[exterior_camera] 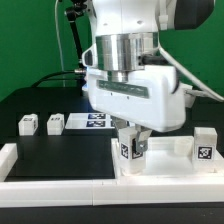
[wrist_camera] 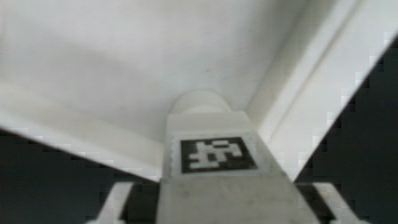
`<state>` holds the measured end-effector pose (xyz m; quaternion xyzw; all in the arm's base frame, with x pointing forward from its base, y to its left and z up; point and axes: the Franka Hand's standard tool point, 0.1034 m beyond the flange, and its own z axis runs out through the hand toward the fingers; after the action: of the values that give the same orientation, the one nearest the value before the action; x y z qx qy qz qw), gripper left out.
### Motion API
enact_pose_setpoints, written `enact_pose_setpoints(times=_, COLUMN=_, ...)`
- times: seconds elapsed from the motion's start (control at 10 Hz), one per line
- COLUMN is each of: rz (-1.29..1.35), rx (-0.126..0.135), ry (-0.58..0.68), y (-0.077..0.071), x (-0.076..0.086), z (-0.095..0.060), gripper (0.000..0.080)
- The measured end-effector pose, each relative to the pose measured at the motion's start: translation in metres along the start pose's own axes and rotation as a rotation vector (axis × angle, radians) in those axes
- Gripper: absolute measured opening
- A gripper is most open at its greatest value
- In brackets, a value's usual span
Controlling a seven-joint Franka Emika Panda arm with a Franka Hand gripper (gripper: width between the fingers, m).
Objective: Assemble square table
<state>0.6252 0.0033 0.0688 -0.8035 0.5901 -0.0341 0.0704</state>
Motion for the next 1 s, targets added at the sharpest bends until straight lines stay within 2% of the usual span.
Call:
enact_pose_setpoints(times=0.1, rz=0.089, rx=0.025, ry=-0.016, y=0.001, x=0.002, z=0.0, gripper=0.0293)
enact_pose_setpoints(times=0.2, rz=0.123, rx=0.037, ry=-0.023, y=0.002, x=0.003, z=0.0, gripper=0.0293)
enact_pose_setpoints(times=0.3, rz=0.119, rx=0.036, ry=-0.025, y=0.002, x=0.001, z=0.0, gripper=0.0293)
enact_pose_setpoints(times=0.4, rz=0.101, rx=0.034, ry=-0.024, y=0.003, x=0.001, z=0.001, gripper=0.0362)
enact_pose_setpoints(times=0.5, rz=0.06, rx=0.034, ry=-0.023, y=0.003, x=0.001, z=0.002, gripper=0.0558)
enact_pose_setpoints(times=0.6, rz=-0.094, rx=0.025, ry=-0.01, y=0.0, x=-0.003, z=0.001, gripper=0.0558)
enact_pose_setpoints(times=0.7, rz=-0.299, rx=0.01, ry=0.01, y=-0.006, x=-0.009, z=-0.001, gripper=0.0629)
enact_pose_setpoints(times=0.8, rz=-0.461, rx=-0.011, ry=0.017, y=-0.007, x=-0.014, z=-0.002, gripper=0.0629)
enact_pose_setpoints(times=1.0, rz=-0.555, rx=-0.01, ry=0.018, y=-0.006, x=-0.011, z=-0.001, gripper=0.0647)
